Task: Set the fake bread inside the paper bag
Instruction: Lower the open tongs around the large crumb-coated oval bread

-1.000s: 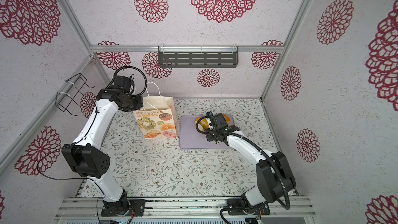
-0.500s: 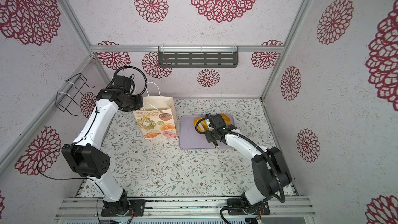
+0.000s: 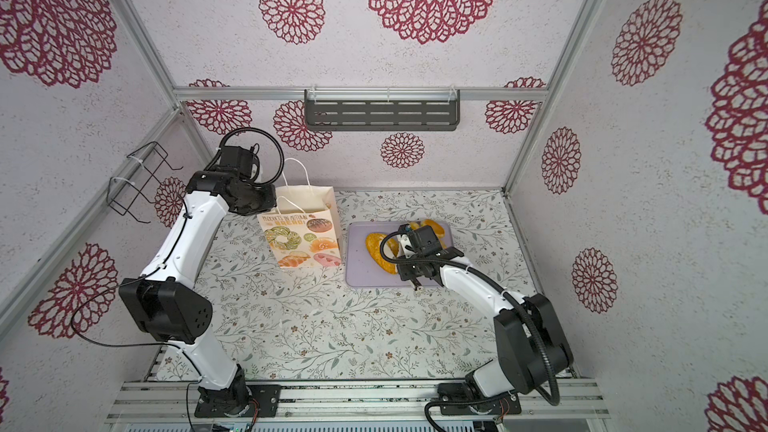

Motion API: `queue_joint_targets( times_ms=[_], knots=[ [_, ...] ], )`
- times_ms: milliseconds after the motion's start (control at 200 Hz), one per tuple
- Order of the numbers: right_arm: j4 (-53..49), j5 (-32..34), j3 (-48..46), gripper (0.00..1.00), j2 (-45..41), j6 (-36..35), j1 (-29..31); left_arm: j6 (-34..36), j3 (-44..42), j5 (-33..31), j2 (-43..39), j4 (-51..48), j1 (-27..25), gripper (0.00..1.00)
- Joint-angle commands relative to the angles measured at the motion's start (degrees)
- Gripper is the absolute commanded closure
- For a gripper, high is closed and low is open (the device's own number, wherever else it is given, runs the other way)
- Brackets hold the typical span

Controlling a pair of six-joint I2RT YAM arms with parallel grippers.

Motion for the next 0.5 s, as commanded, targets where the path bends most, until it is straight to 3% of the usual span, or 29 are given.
queue_joint_targets(
  times_ms=[0,125,490],
  knots=[
    [2.32,-3.06,-1.11,0.81,-5.04,2.85,-0.08,0.3,0.28,-0.01,-0.1,-1.27,-0.24,1.0],
    [2.92,-2.43,-3.16,0.93,-8.22,4.22,-0.06,0.35,0.3,0.06,-0.19,-1.24,-0.24,1.0],
    [4.16,-2.11,-4.11,0.99,-10.46,7.58,-0.02,0.29,0.29,0.07,-0.02,-1.17,-0.5,1.0]
  ],
)
